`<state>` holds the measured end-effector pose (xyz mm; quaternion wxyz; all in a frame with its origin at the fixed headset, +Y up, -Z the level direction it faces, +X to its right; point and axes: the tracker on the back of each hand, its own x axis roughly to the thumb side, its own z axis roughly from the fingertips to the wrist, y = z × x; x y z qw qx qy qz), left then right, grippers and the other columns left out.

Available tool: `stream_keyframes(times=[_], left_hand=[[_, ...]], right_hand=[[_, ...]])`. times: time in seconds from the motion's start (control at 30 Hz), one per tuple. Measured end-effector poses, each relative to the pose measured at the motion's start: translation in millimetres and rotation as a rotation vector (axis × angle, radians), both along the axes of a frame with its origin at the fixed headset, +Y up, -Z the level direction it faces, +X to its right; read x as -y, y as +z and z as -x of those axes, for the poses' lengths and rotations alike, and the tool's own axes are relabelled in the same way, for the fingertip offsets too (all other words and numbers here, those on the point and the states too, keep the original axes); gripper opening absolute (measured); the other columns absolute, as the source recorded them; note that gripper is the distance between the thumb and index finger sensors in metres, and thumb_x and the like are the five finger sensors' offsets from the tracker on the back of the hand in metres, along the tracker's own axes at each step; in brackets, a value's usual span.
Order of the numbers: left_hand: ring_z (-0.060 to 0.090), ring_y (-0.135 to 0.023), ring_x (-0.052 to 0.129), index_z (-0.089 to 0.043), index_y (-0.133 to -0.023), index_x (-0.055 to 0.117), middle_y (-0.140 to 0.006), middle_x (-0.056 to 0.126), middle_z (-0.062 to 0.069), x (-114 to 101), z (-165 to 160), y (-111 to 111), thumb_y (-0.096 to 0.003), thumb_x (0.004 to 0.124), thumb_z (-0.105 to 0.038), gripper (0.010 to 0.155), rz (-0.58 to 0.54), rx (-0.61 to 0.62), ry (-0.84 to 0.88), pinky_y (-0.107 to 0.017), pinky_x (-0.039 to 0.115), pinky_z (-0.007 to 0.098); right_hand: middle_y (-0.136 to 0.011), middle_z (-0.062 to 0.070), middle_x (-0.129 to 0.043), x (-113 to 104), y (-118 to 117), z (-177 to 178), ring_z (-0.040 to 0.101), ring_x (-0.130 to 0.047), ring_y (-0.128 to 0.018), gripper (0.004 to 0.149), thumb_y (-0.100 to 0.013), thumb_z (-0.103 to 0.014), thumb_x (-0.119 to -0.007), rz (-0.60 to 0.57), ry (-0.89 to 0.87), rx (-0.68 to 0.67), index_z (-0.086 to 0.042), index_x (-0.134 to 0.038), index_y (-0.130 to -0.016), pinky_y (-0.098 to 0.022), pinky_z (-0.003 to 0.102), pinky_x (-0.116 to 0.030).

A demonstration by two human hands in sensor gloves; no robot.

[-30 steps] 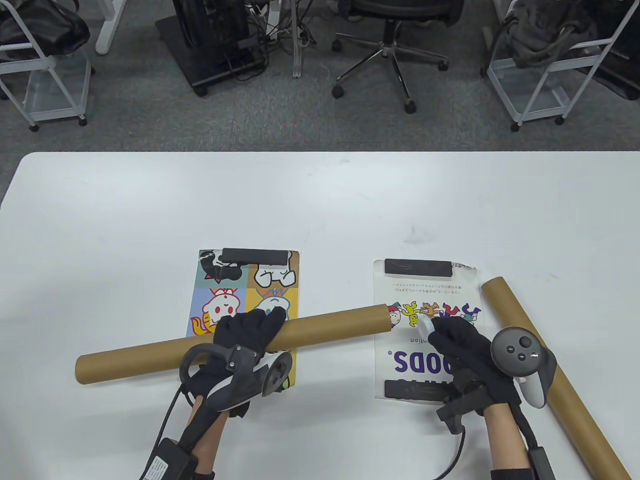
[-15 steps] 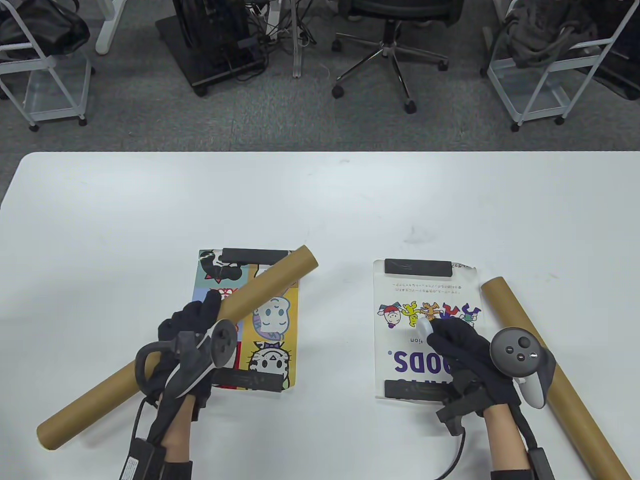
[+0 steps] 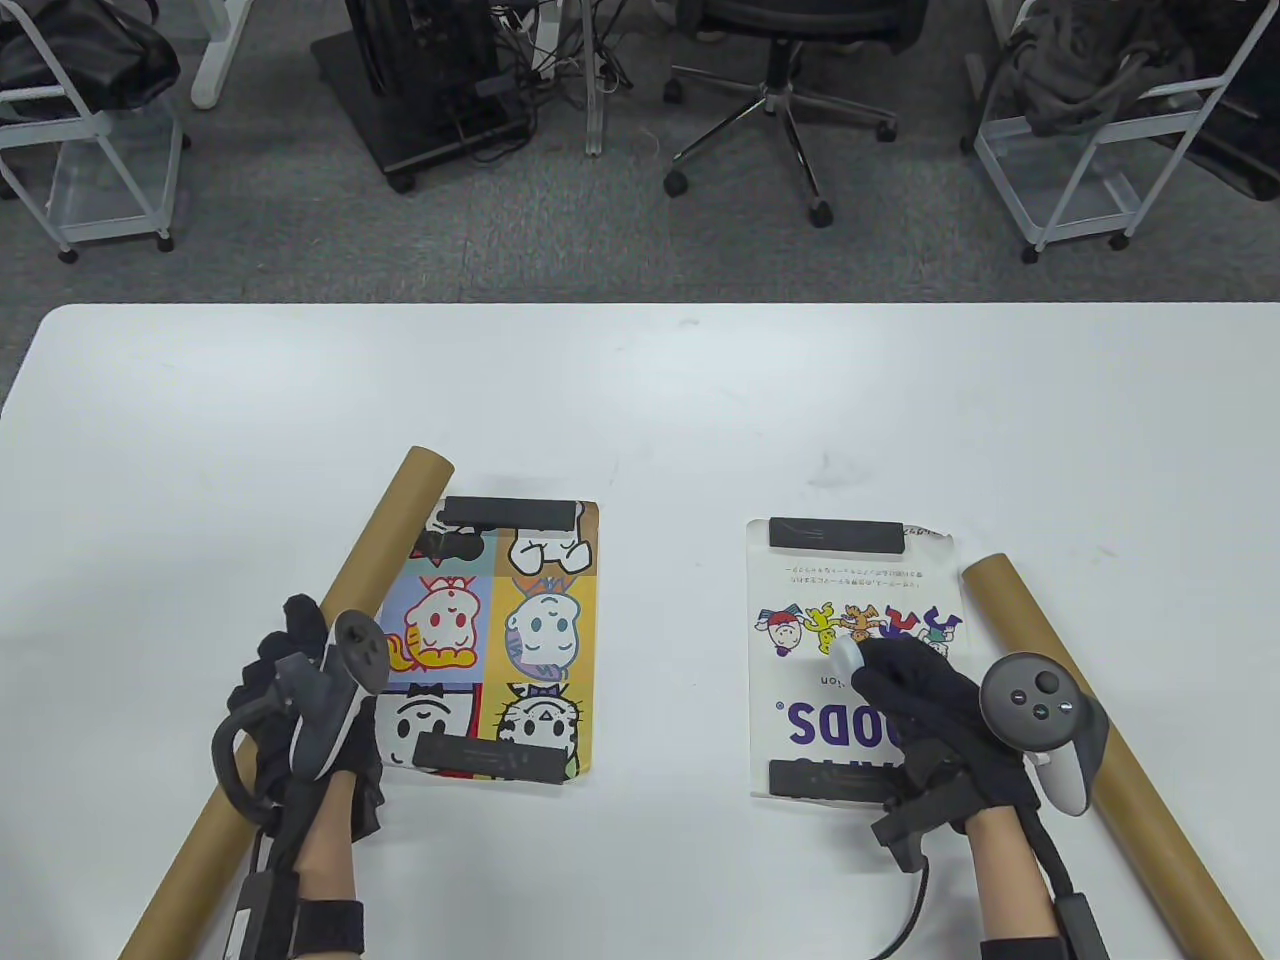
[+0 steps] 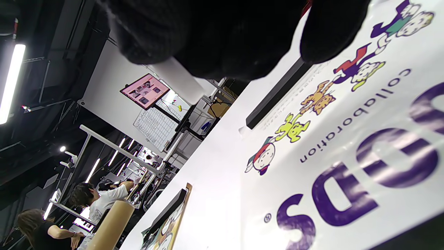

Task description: Roll up posters and store in mailing tubes

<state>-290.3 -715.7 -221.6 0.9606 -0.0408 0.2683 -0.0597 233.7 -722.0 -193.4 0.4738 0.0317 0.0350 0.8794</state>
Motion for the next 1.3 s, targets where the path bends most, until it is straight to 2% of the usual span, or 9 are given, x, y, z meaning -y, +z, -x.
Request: stream_keyframes(times=[0.3,0.73,0.93,1.07,1.3], left_hand=[[0.041,-0.096,0.085,-0.011,-0.121,0.038,-0.114,0.070,0.016,13.3,8.1,-2.7,-0.0526,0.077,-0.043,0.085,0.061,-0.074,0.004,-0.075,0.070,0.060],[0.039,-0.097,0.084,-0.013,-0.121,0.039,-0.115,0.069,0.015,32.5,15.7,-2.1,-0.0515,0.077,-0.045,0.086,0.150,-0.083,-0.016,-0.075,0.071,0.057],[0.040,-0.099,0.082,-0.012,-0.121,0.037,-0.117,0.066,0.016,32.8,17.1,-0.8,-0.0515,0.077,-0.046,0.087,0.129,-0.090,-0.004,-0.076,0.070,0.059],[0.044,-0.103,0.076,-0.012,-0.121,0.037,-0.119,0.060,0.020,22.4,7.1,0.3,-0.0498,0.076,-0.050,0.090,0.027,0.035,-0.102,-0.077,0.066,0.062],[0.045,-0.105,0.073,-0.014,-0.121,0.038,-0.120,0.058,0.019,-5.9,-21.6,1.0,-0.0498,0.074,-0.051,0.088,-0.121,0.202,-0.083,-0.078,0.064,0.062]], right_hand=[[-0.088,0.011,-0.084,1.3,-1.4,1.3,0.037,-0.086,-0.072,0.038,-0.050,-0.031,-0.073,0.015,0.020,-0.009,-0.021,-0.076,-0.087,-0.065,0.071,-0.062],[-0.088,0.011,-0.084,2.2,-1.1,1.1,0.037,-0.086,-0.072,0.038,-0.050,-0.031,-0.074,0.024,0.029,-0.015,-0.020,-0.076,-0.087,-0.065,0.071,-0.062],[-0.088,0.011,-0.084,2.2,-1.1,1.3,0.037,-0.086,-0.072,0.038,-0.050,-0.031,-0.074,0.022,0.031,-0.016,-0.021,-0.076,-0.087,-0.065,0.071,-0.062],[-0.088,0.011,-0.084,1.2,-0.6,1.8,0.037,-0.086,-0.072,0.038,-0.050,-0.031,-0.073,0.013,0.030,-0.021,-0.021,-0.076,-0.087,-0.065,0.071,-0.062],[-0.088,0.011,-0.084,1.3,-0.1,2.0,0.037,-0.086,-0.072,0.038,-0.050,-0.031,-0.074,0.016,0.038,-0.017,-0.020,-0.076,-0.087,-0.065,0.071,-0.062]])
